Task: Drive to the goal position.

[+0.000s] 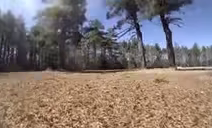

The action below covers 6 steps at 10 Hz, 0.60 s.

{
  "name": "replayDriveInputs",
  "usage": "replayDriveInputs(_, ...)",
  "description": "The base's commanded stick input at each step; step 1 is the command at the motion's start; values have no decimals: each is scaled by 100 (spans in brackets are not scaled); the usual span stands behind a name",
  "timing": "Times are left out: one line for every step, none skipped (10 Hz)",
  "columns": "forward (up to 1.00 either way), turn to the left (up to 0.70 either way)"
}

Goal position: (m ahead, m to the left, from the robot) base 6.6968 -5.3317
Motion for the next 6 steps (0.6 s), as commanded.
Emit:
replayDriveInputs(65,-15)
replayDriveInputs(65,0)
replayDriveInputs(65,0)
replayDriveInputs(65,0)
replayDriveInputs(65,0)
replayDriveInputs(65,0)
